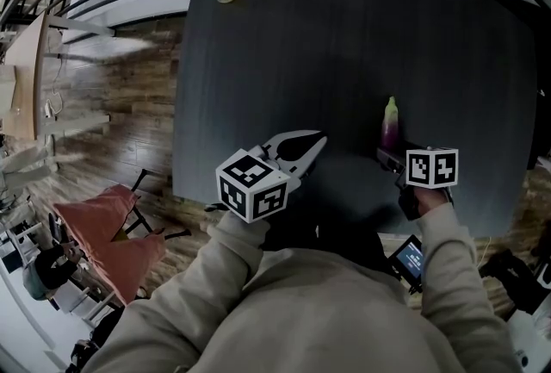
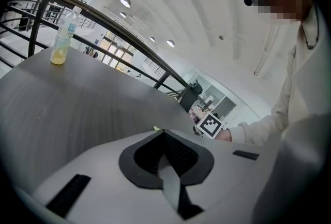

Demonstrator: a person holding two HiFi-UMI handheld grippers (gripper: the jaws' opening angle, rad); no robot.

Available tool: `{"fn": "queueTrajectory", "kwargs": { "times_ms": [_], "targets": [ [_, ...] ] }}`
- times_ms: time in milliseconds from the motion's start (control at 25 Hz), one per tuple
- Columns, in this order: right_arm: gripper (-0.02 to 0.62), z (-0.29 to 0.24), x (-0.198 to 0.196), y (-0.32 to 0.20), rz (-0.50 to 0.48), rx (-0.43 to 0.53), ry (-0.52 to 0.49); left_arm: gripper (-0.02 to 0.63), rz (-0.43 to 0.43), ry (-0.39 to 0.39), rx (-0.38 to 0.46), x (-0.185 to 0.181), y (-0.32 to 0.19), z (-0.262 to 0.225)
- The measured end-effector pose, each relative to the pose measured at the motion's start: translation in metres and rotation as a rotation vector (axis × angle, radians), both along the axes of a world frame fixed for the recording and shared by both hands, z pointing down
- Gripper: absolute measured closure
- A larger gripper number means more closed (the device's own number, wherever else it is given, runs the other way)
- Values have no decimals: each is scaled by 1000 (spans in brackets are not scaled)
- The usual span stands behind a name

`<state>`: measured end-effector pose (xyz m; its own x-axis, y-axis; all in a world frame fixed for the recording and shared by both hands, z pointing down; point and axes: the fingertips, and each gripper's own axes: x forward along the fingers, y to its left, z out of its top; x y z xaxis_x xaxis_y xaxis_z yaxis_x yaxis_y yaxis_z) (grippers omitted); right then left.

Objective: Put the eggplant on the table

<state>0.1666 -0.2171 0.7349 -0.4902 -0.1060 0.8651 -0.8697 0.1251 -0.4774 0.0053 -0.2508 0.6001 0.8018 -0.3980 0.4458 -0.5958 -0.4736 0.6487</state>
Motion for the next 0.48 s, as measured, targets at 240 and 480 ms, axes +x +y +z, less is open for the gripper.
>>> {"fn": "queueTrajectory", "kwargs": {
  "times_ms": [240,480],
  "targets": [
    [304,-14,-4,-5,19,18,-20,606,9,-3,17,-1,-4,-10],
    [304,-34,5,-6,22,62,-27,606,26,-7,61,3,-5,-28]
  ]
}}
